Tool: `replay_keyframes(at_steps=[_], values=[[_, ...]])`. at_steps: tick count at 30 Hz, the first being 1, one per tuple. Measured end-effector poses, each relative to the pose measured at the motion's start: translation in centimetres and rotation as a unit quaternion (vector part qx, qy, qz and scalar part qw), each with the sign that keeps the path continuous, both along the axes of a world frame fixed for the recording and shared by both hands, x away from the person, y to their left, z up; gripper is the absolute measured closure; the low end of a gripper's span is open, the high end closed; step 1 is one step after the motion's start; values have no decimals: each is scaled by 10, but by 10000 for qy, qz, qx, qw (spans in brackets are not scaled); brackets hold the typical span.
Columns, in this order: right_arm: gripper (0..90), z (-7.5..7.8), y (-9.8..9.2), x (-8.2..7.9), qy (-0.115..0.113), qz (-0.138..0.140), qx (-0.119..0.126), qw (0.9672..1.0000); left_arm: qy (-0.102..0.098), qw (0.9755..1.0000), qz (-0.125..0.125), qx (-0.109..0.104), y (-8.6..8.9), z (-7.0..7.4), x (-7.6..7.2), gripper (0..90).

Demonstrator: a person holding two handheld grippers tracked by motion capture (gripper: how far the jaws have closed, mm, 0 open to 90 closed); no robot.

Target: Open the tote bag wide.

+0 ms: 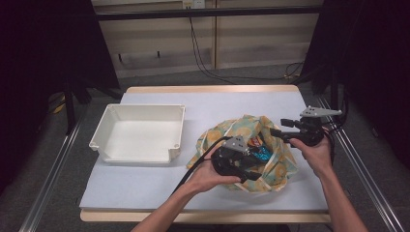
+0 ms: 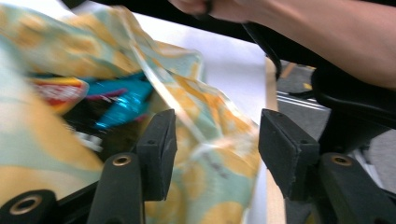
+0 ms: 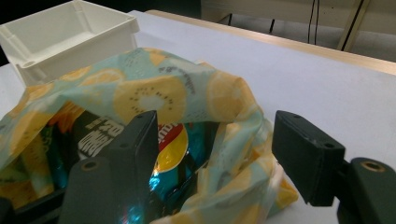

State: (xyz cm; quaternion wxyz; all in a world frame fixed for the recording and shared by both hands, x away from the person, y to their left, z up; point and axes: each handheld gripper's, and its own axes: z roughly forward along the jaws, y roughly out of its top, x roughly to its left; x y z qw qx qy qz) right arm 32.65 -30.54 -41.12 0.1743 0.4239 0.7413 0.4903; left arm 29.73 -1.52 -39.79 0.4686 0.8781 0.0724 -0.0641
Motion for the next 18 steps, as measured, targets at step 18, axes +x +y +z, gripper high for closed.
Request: replay_keyframes(at_steps=[18], values=[[285,-18,-13,-28,268,-55,-151,9995,-528,9951,309,776,-54,-11,52,480]])
